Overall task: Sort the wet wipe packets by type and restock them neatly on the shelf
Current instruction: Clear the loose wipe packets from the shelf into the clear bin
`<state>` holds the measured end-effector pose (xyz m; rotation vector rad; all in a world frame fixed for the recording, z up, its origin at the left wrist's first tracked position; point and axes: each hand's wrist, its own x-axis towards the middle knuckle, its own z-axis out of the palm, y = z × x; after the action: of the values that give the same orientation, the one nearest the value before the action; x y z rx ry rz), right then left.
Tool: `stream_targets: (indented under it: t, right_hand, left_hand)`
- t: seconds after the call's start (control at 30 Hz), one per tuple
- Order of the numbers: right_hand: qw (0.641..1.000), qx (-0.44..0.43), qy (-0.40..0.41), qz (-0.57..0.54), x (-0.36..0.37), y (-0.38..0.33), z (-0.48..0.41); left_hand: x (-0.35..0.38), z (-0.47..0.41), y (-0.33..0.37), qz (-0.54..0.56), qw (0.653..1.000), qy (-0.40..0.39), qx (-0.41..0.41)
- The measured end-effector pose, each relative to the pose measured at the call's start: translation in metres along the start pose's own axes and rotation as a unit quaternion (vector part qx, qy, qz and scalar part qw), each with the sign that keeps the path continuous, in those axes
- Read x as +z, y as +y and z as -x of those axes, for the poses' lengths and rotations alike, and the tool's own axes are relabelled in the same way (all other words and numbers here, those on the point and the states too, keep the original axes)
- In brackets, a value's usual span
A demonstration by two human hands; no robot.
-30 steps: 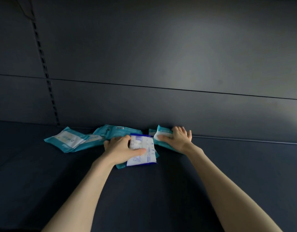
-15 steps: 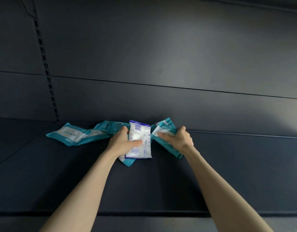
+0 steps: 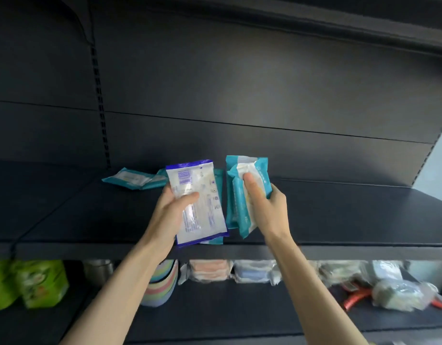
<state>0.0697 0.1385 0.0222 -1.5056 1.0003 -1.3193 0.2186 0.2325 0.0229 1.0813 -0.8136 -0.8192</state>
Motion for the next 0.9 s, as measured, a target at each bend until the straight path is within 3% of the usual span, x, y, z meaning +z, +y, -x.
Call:
stream_targets:
  t: [0.17,0.43,0.7,0.9]
  right_hand:
    - [0.997,0.026,-0.057,-0.046,0.028,0.011,0.107]
    - [0.979,0.102,-0.163,-0.062,0.101,0.049,0.247]
    - [0.953,0.225,-0.199,-0.042,0.223,0.124,0.352]
    - [0.943,0.278,-0.163,0.083,0.310,0.199,0.413]
  left_hand:
    - [-0.048,0.104,-0.012,-0.039,0.992,0.116,0.034]
    - [-0.159,0.208,-0.039,-0.120,0.979,0.163,-0.007]
    - [-0.317,0.255,-0.100,-0.126,0.973,0.168,-0.091]
    - [-0.440,0.252,-0.161,-0.158,0.955,0.137,-0.211]
